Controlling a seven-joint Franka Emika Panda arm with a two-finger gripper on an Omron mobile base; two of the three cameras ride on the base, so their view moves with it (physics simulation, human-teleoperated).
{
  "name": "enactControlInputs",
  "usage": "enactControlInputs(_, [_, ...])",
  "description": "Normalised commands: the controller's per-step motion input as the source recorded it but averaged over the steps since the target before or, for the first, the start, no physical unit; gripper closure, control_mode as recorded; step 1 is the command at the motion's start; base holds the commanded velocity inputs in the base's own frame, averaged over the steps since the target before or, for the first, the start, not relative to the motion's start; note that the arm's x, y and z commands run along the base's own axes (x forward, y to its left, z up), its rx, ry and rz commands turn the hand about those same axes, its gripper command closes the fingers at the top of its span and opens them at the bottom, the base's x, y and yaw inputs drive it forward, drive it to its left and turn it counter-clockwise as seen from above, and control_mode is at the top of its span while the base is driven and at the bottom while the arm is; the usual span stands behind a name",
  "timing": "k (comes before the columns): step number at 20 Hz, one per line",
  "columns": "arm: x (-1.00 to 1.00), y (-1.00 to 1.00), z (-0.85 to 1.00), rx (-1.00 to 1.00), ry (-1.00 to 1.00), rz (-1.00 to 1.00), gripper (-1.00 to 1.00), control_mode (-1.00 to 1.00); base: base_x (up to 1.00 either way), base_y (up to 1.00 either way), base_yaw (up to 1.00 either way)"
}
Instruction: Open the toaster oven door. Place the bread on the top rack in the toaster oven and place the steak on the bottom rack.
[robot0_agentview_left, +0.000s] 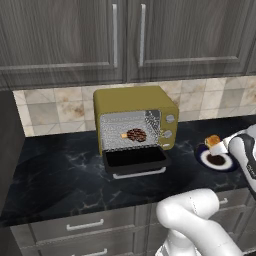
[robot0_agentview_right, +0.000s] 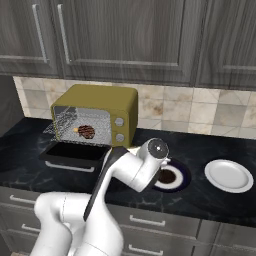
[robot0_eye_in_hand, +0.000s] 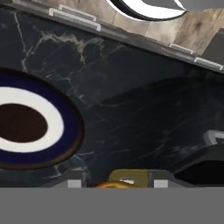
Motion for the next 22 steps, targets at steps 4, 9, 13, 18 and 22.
enactControlInputs(4, [-0.23, 0.39, 0.61, 0.00, -0.04, 0.27, 1.00, -1.00, 0.00, 0.00, 0.00])
enactControlInputs(9, [-0.23, 0.43, 0.56, 0.00, -0.03, 0.23, 1.00, -1.00, 0.00, 0.00, 0.00])
enactControlInputs(13, [-0.02, 0.58, 0.18, -0.03, 0.00, 0.22, 1.00, -1.00, 0.00, 0.00, 0.00])
enactControlInputs(18, [0.00, 0.68, 0.01, -0.05, 0.00, 0.16, 1.00, -1.00, 0.00, 0.00, 0.00])
enactControlInputs(22, [0.00, 0.52, 0.26, 0.00, -0.06, 0.08, 1.00, -1.00, 0.00, 0.00, 0.00])
